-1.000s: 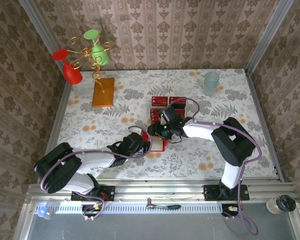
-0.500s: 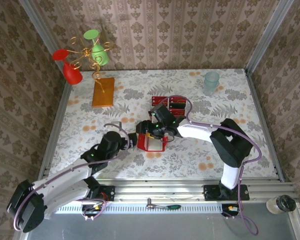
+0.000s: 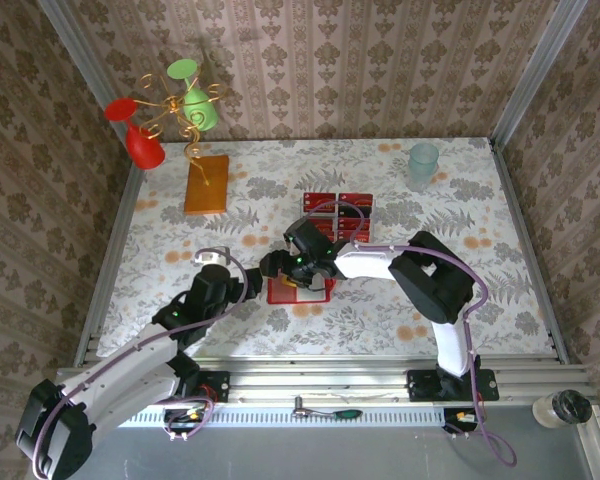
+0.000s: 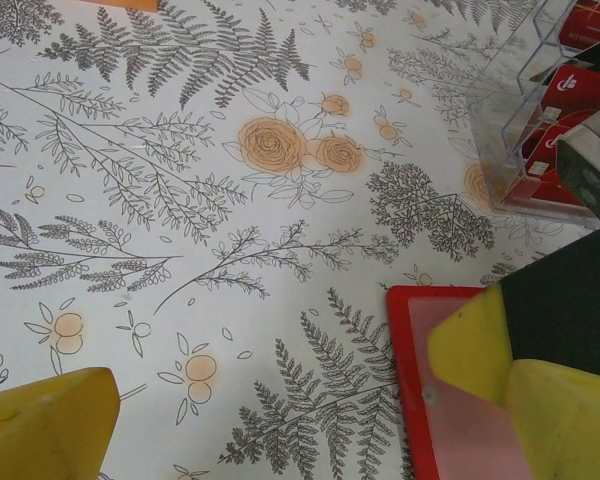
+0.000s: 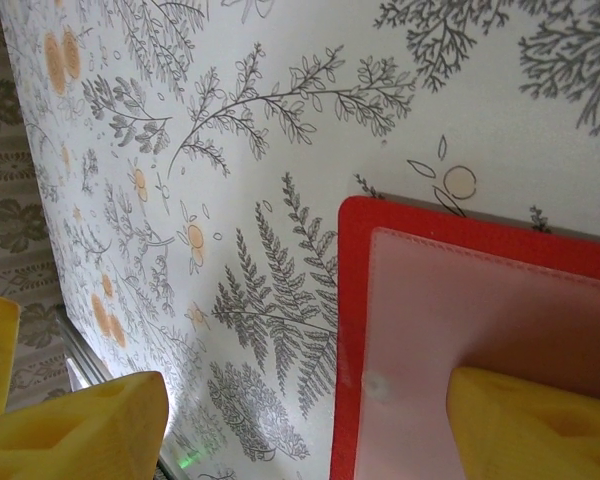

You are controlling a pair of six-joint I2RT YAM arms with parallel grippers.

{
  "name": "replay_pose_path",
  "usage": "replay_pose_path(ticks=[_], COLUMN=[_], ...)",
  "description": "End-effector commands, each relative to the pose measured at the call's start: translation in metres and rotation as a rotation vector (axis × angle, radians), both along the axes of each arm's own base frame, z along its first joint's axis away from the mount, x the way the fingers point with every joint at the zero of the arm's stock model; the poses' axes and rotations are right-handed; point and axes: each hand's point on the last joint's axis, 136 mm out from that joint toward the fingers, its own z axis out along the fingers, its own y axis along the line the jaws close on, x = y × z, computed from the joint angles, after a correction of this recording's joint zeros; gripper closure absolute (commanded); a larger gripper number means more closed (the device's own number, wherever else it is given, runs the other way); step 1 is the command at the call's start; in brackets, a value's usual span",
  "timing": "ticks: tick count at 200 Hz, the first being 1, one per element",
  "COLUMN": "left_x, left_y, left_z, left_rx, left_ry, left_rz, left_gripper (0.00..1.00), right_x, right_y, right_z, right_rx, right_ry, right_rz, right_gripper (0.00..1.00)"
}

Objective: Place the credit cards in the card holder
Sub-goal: Turn over the card slot at the card holder.

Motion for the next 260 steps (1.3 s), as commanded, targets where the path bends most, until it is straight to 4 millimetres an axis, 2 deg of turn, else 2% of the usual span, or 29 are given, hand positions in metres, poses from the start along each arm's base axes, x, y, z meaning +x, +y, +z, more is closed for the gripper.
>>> replay_pose_path(ticks=[1,33,62,78,98,105,129,140,150,221,260], left_x=[-0.004,-0.002,0.003,0.006,0.009,0.011,0.013,0.014,0.014,0.019,0.02], left_y=[0.001,-0.003,-0.009,-0.013,-0.016,-0.017,-0.02,-0.021,-0.023,-0.034,-0.043], left_z=[-0.011,-0.014,-0.013,-0.011,-0.01,-0.009,-0.008,-0.007,-0.007,-0.01,-0.018], left_rx=[0.005,0.001,-0.001,0.0,0.003,0.003,0.002,-0.001,0.001,0.028,0.029], left_ry=[0.045,0.063,0.07,0.071,0.073,0.072,0.073,0.075,0.077,0.092,0.104], left_rz=[-0.005,-0.01,-0.02,-0.025,-0.028,-0.028,-0.026,-0.025,-0.025,-0.046,-0.062], left_gripper=[0.0,0.0,0.0,0.0,0.0,0.0,0.0,0.0,0.0,0.0,0.0], right_x=[0.0,0.002,0.01,0.012,0.011,0.011,0.011,0.01,0.01,0.009,0.011], right_y=[0.001,0.0,-0.012,-0.021,-0.03,-0.032,-0.036,-0.036,-0.033,-0.029,-0.029], right_z=[-0.005,0.012,0.028,0.029,0.025,0.023,0.017,0.014,0.011,-0.02,-0.011], right_rx=[0.014,0.048,0.058,0.058,0.057,0.056,0.059,0.059,0.067,0.046,0.059], right_ry=[0.011,-0.013,-0.044,-0.046,-0.032,-0.03,-0.016,-0.008,0.001,0.055,0.044], right_rz=[-0.016,-0.021,-0.048,-0.06,-0.064,-0.067,-0.071,-0.068,-0.064,-0.07,-0.067], right_gripper=[0.25,0.25,0.26,0.27,0.34,0.39,0.76,0.87,0.93,0.95,0.95])
